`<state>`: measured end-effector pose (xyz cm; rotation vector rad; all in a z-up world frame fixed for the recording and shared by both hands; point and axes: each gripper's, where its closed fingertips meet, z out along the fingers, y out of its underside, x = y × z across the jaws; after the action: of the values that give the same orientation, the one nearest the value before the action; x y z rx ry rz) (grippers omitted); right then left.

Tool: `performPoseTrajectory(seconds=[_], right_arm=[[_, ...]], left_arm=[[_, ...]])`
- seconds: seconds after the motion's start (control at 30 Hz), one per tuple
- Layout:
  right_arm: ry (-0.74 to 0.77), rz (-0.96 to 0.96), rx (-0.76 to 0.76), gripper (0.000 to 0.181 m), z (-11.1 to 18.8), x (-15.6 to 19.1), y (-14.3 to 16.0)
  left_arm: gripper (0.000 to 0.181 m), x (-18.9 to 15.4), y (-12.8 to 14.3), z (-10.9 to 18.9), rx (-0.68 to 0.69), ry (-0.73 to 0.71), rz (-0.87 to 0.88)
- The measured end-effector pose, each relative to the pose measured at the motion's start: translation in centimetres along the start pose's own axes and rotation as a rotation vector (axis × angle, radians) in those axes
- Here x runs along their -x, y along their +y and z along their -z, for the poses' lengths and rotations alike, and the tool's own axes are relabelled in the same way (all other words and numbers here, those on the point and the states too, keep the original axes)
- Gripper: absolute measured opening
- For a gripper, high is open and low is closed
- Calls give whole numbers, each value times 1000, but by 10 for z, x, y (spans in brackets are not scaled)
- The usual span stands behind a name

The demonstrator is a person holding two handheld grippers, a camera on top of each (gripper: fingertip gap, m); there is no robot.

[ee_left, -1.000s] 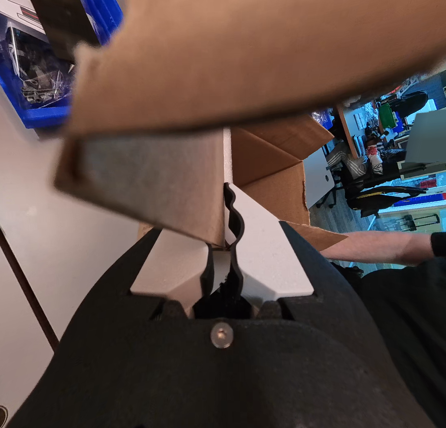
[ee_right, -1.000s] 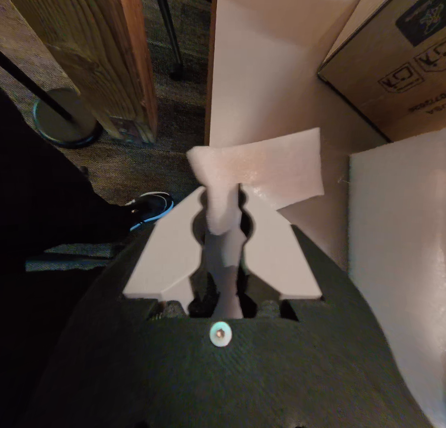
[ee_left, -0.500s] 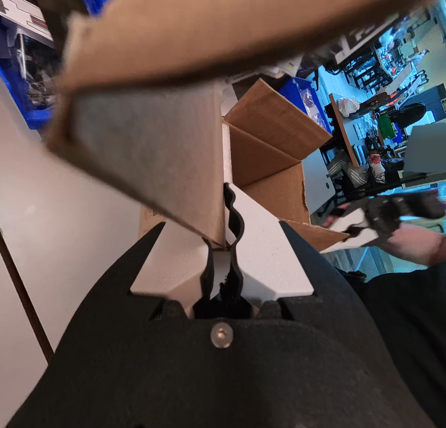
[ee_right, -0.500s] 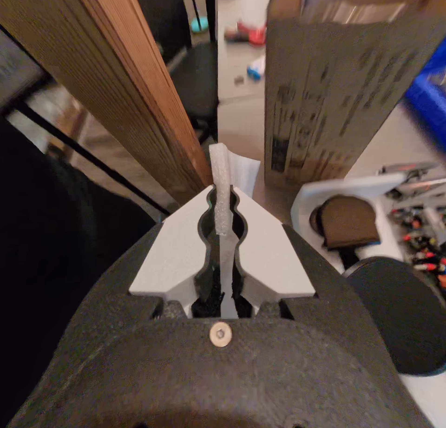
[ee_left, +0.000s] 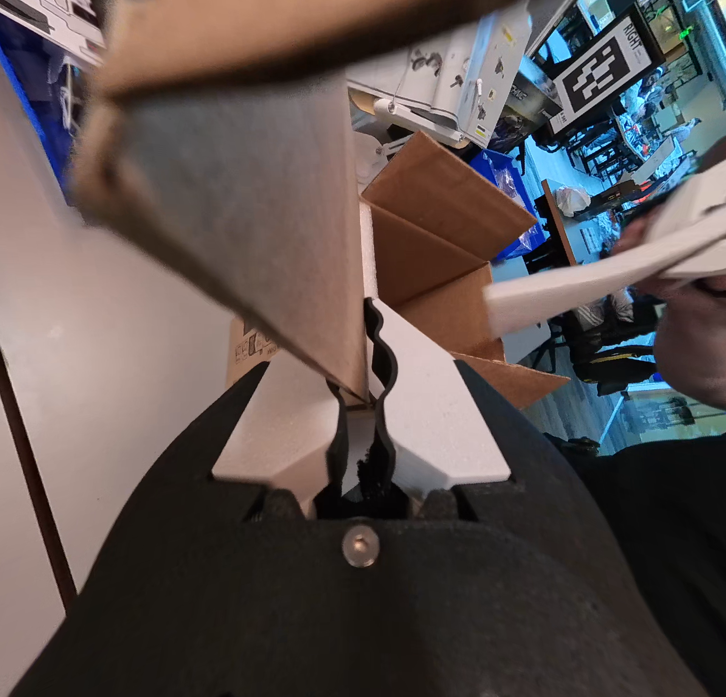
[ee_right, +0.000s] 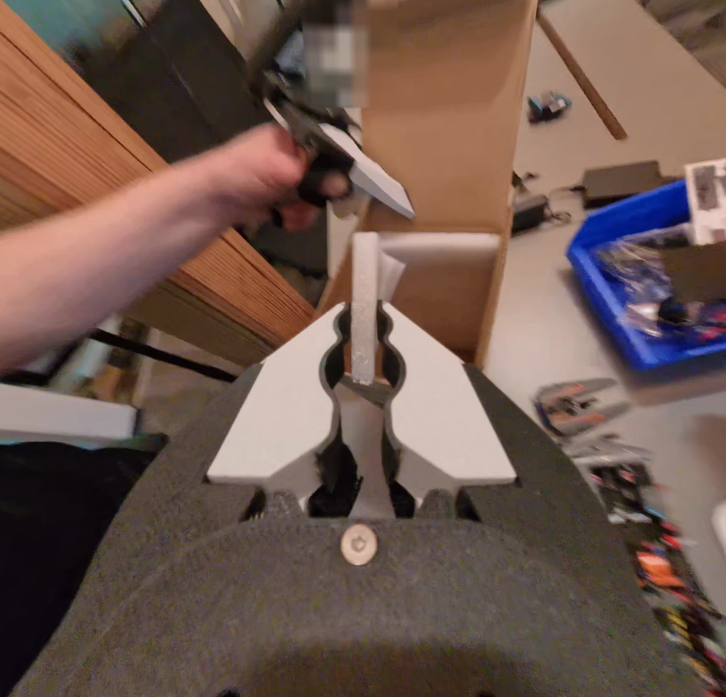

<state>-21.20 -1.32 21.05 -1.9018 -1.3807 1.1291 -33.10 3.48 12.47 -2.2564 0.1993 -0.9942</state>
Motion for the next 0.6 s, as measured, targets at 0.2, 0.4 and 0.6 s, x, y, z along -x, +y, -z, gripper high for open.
performPoseTrajectory(seconds=[0.2,0.4,0.6], right_arm=[[48,52,73,56,-23,-17,-2],[63,13,-16,46,3,-64,-28],[-247,-310,-10,35,-35,-94,-1]], left_arm=[[0,-1,0,0,-17,3,12],[0,0,3,4,-3,-14,9],[0,8,4,15,20,-37,10]])
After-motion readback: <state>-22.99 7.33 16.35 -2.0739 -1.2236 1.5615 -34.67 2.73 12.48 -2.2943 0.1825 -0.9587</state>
